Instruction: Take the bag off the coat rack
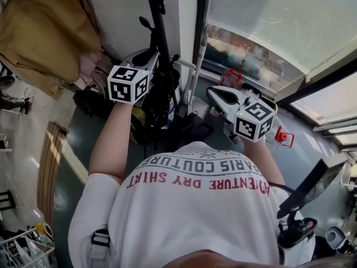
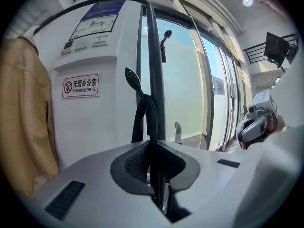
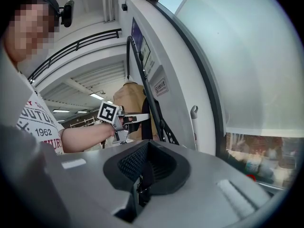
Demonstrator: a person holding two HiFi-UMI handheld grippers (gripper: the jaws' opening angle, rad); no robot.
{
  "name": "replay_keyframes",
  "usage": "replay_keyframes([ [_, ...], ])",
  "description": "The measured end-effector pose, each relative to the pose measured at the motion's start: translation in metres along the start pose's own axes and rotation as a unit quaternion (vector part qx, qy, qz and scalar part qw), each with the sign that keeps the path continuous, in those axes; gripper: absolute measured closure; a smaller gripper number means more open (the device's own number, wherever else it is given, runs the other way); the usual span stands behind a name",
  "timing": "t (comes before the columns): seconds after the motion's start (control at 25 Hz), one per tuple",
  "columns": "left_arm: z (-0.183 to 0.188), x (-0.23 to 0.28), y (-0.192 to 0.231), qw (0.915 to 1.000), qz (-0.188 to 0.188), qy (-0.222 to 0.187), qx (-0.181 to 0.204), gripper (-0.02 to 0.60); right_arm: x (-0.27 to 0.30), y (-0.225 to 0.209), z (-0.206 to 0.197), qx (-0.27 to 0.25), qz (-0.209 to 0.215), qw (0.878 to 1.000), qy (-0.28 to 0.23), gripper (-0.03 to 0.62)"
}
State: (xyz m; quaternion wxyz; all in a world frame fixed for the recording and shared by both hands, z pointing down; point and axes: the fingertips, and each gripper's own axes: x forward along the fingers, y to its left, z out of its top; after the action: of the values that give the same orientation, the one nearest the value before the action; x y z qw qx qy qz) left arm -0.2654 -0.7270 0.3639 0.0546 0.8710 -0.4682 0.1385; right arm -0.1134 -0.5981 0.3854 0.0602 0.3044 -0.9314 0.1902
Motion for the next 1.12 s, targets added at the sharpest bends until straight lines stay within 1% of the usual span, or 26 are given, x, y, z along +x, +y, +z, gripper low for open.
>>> replay_keyframes([
  [0.12,-0.001,0.001,-0.001,1.0000,-0.006,-0.003,-0.002,0.565,0.000,-0.001,-0.001,0.000,-0.001,1.000,0.000,0.597],
  [0.24,0.000,0.001,-0.001,0.9998,-0.012,-0.009,-0.013,0.568,0.000,-0.002,-0.001,0.001,-0.002,1.000,0.001,0.597],
  [0.56,0.008,-0.009,0.001,0.9974,-0.011,-0.017,-0.069,0.571,-0.005,-0.005,-0.008,0.010,-0.006,1.000,0.002,0.597],
  [0.76,0.039,-0.024,0.006,0.9959,-0.007,-0.047,-0.076,0.571,-0.005,-0.004,-0.012,0.014,-0.001,1.000,0.003,0.597],
  [1.0,0.077,-0.034,0.013,0.9958,0.000,-0.067,-0.063,0.572,-0.004,-0.002,-0.007,0.011,0.004,1.000,-0.003,0.597],
  [1.12,0.095,-0.038,0.016,0.9938,-0.005,-0.083,-0.075,0.572,-0.005,-0.003,-0.007,0.012,0.004,1.000,-0.004,0.597],
])
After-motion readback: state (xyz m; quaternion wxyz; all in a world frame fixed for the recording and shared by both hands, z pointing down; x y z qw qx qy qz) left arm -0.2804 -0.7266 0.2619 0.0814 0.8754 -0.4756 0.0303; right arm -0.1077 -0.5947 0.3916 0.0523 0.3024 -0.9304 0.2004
